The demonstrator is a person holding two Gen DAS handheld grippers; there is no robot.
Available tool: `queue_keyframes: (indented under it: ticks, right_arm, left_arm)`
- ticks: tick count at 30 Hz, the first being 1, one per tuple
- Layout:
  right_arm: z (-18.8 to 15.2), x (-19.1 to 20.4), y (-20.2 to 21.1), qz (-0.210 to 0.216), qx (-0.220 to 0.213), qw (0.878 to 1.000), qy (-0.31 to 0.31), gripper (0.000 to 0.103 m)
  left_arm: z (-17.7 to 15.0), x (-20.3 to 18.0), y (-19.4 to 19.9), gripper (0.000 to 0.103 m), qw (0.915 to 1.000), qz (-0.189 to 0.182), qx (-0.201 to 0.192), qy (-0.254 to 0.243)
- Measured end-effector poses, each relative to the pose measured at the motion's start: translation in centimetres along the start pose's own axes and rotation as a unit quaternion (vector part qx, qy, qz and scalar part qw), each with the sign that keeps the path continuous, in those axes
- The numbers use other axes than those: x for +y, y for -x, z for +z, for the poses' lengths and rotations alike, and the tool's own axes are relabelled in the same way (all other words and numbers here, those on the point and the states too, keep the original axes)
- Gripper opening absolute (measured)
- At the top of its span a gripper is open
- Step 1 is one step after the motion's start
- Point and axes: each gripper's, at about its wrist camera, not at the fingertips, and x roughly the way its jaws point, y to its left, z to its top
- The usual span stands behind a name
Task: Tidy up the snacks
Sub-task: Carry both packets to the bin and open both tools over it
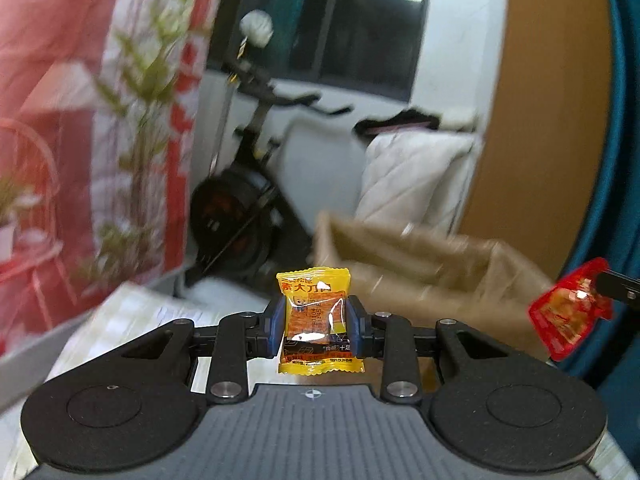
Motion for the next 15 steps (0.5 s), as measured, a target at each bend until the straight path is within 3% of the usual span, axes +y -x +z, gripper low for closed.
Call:
queue_keyframes:
  ticks: [5,10,15]
  right_arm:
    - [2.9,-2.7,-2.9,-0.035,-0.004,0.999,0.024,0.002]
    - [2.4,-4.6,-7.3,-0.076,0.038,0.995,0.043,0.002]
    - [-0.3,-5.4,-9.9,-0.095,0.08,0.992,0.032,0.002]
  left_arm:
    - [3.2,-3.0,-2.3,0.033,0.9989,-0.024,-0.031,-0.026]
    - [4.4,-4.7,-7.4,0.033,0.9985,-0.039,-0.01,-0.037]
    - [4.0,-5.1,-11.7,0.033,0.9981,-0.041,0.024,-0.039]
